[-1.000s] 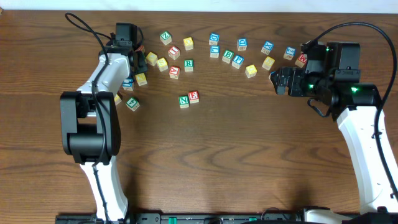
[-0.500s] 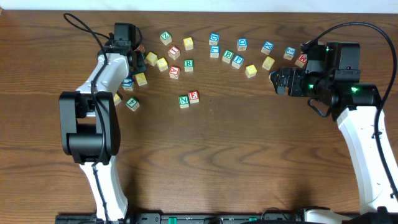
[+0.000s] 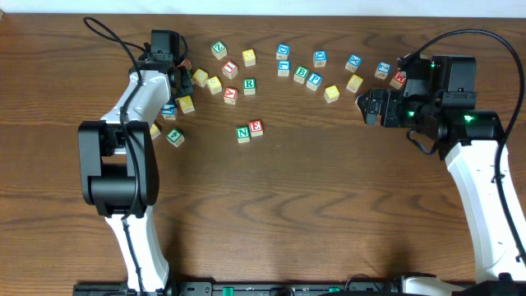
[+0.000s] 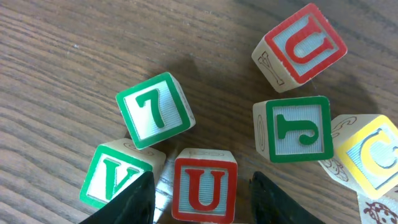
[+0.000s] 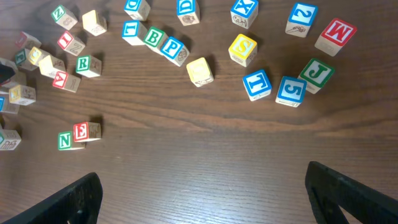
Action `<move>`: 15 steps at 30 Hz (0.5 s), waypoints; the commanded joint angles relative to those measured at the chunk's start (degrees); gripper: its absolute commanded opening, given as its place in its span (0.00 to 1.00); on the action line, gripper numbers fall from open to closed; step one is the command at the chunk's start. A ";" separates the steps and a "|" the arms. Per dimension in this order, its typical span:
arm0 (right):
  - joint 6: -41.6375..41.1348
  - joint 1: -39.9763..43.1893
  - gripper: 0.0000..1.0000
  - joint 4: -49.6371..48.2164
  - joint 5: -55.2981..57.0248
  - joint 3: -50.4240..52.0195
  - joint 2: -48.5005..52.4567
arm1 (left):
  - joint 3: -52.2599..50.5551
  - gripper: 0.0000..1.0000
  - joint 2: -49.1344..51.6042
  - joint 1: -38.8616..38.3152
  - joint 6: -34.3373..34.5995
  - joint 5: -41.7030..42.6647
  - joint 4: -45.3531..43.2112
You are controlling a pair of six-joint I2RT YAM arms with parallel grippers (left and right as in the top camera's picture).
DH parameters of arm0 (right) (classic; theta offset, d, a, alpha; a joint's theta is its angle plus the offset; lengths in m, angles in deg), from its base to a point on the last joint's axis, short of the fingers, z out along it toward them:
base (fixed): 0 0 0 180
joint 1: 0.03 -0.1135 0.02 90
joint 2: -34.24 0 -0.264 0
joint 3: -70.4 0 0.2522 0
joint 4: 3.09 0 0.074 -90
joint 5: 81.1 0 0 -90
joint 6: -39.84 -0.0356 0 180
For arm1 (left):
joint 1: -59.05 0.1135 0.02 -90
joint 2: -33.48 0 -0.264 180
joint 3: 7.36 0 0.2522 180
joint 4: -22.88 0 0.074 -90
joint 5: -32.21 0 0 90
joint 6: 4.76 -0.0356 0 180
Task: Spell out NEURIPS
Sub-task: 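Move the left gripper over the red U block in the arc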
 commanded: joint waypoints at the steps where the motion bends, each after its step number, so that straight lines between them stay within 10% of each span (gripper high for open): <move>1: -0.72 -0.35 0.99 -0.24 0.07 -1.16 0.28 | -0.79 0.48 1.38 0.31 -0.48 -0.66 -0.28; 15: -0.72 -0.35 0.99 -0.39 0.07 -1.16 0.28 | -0.76 0.35 3.56 0.31 -0.46 -0.33 -1.62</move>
